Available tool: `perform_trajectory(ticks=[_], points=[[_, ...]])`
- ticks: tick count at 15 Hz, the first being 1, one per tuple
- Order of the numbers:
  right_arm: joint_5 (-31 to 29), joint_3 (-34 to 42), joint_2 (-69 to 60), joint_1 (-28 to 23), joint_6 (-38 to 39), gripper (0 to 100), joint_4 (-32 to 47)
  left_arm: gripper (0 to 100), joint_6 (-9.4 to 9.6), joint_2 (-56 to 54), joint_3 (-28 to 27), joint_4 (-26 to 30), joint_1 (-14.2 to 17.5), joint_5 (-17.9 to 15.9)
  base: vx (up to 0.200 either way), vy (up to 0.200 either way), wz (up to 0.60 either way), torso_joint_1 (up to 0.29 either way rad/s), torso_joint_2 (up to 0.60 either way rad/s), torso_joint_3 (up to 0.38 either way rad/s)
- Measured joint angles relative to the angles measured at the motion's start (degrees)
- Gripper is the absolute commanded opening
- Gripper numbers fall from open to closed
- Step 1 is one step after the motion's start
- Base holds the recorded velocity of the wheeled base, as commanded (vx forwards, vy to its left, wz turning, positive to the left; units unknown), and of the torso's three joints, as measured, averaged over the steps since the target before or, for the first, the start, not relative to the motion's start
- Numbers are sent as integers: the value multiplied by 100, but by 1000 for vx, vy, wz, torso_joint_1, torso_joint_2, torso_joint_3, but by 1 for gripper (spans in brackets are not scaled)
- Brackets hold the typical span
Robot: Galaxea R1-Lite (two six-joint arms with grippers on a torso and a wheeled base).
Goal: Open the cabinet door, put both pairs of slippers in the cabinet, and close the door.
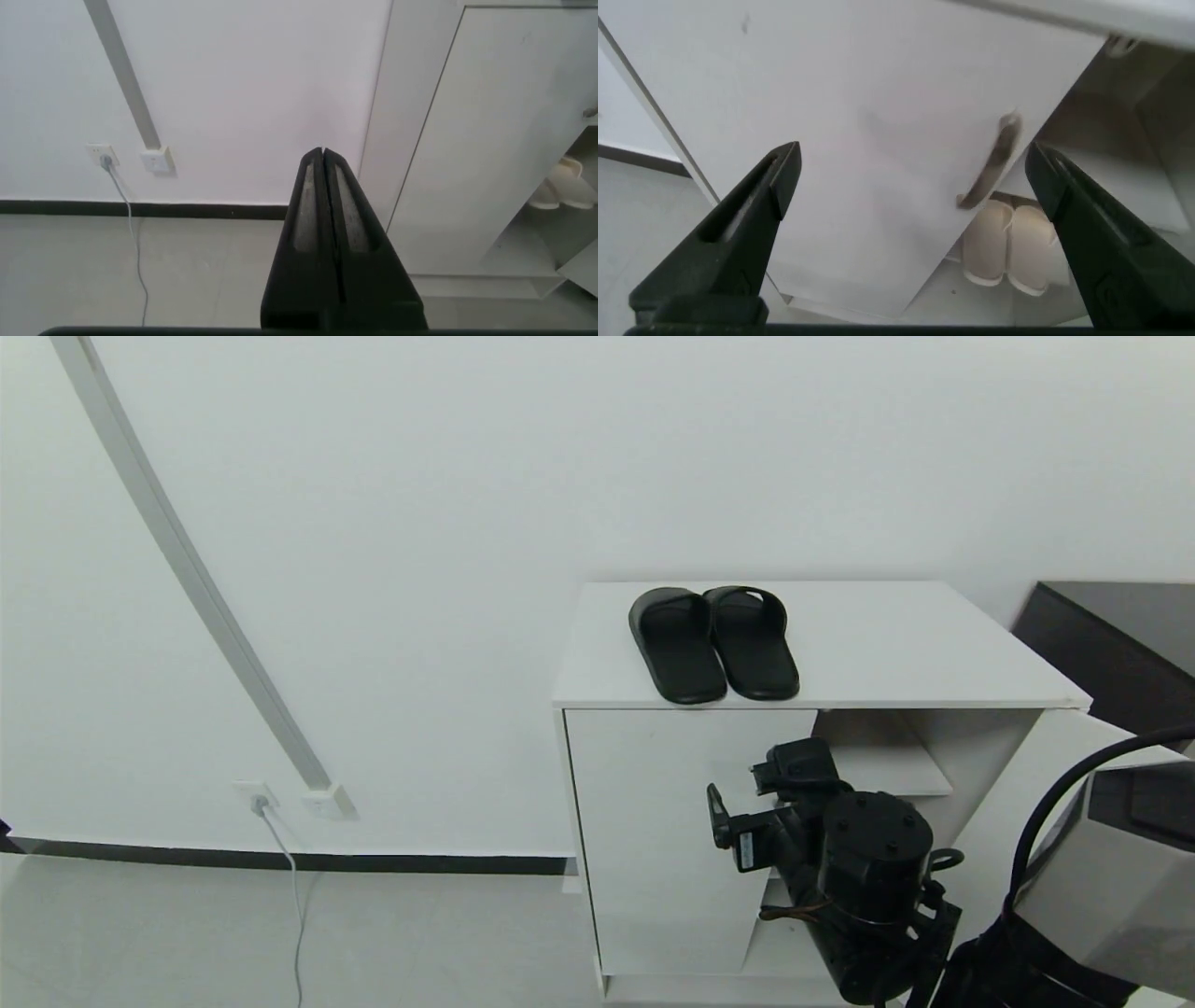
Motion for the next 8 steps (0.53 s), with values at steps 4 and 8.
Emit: perform_trajectory(ticks=[4, 8], points=[[0, 9, 0, 0, 2, 100, -2, 0, 0, 0, 0, 0, -5, 0, 0, 0, 0, 256, -585, -332], [0, 22, -5, 0, 2, 100, -2, 0, -5, 0, 0, 0, -2, 0, 0, 0, 0, 220, -499, -275]])
